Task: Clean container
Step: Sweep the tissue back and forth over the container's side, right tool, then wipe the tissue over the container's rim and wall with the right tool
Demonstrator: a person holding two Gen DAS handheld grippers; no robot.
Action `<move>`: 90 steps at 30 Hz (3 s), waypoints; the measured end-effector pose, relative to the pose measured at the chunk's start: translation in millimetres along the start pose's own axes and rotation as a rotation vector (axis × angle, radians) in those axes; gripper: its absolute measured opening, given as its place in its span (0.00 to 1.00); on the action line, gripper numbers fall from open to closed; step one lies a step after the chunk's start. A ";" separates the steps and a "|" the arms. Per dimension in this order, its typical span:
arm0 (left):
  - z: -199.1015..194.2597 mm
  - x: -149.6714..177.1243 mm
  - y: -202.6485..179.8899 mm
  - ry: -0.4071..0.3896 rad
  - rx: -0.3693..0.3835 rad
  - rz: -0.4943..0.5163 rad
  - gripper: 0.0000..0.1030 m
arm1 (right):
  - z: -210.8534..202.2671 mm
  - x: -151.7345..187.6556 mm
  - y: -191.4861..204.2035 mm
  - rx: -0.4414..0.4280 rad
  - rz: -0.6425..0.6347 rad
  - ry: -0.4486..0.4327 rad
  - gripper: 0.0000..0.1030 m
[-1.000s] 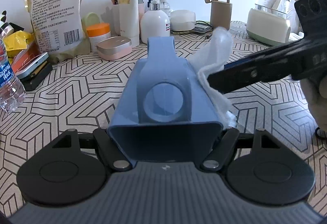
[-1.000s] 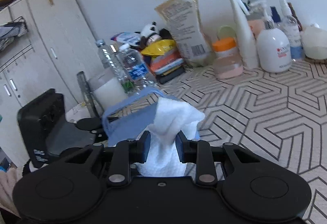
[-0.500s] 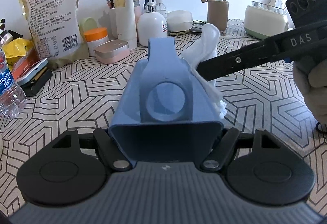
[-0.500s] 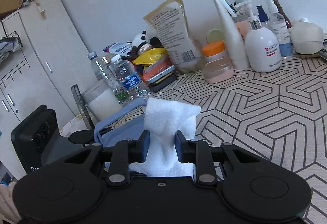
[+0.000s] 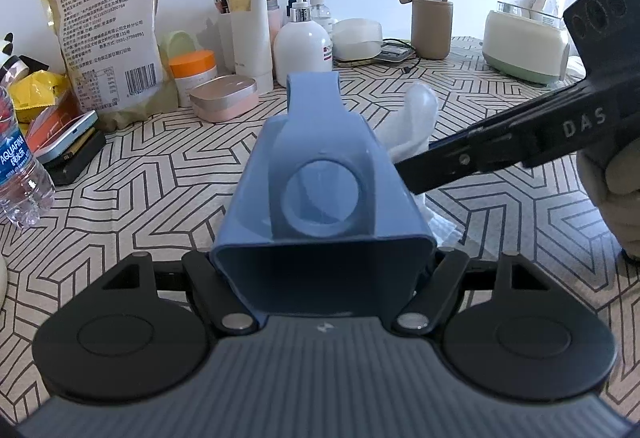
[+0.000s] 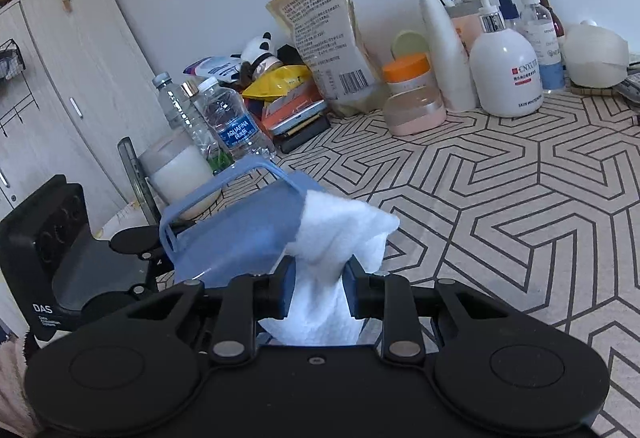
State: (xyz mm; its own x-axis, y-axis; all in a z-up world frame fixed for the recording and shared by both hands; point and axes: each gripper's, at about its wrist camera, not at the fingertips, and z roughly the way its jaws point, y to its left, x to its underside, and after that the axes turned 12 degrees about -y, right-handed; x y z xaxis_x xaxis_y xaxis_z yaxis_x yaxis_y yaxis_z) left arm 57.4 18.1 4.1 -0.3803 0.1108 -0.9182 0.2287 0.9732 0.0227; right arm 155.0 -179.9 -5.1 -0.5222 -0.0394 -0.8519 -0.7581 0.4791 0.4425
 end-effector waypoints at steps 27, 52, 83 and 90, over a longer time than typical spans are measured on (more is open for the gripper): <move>1.3 -1.4 4.3 -0.003 0.009 -0.010 0.72 | -8.9 -2.4 5.4 -0.098 0.051 -0.072 0.35; 4.8 -0.7 8.8 0.013 -0.007 -0.034 0.71 | -5.0 0.6 12.1 -0.035 -0.042 -0.031 0.44; 5.0 -1.1 5.8 0.020 -0.022 -0.017 0.72 | 3.4 4.0 14.5 -0.018 -0.074 0.013 0.33; 5.6 -1.6 7.6 0.020 -0.013 -0.019 0.73 | 0.5 1.9 6.3 -0.062 0.004 0.006 0.33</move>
State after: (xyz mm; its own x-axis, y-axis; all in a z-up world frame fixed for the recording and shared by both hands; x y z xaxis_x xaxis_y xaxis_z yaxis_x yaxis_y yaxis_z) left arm 64.8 24.2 3.5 -0.4023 0.0961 -0.9104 0.2094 0.9778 0.0107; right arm 149.4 -176.5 -4.1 -0.5273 -0.0428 -0.8486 -0.7788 0.4237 0.4625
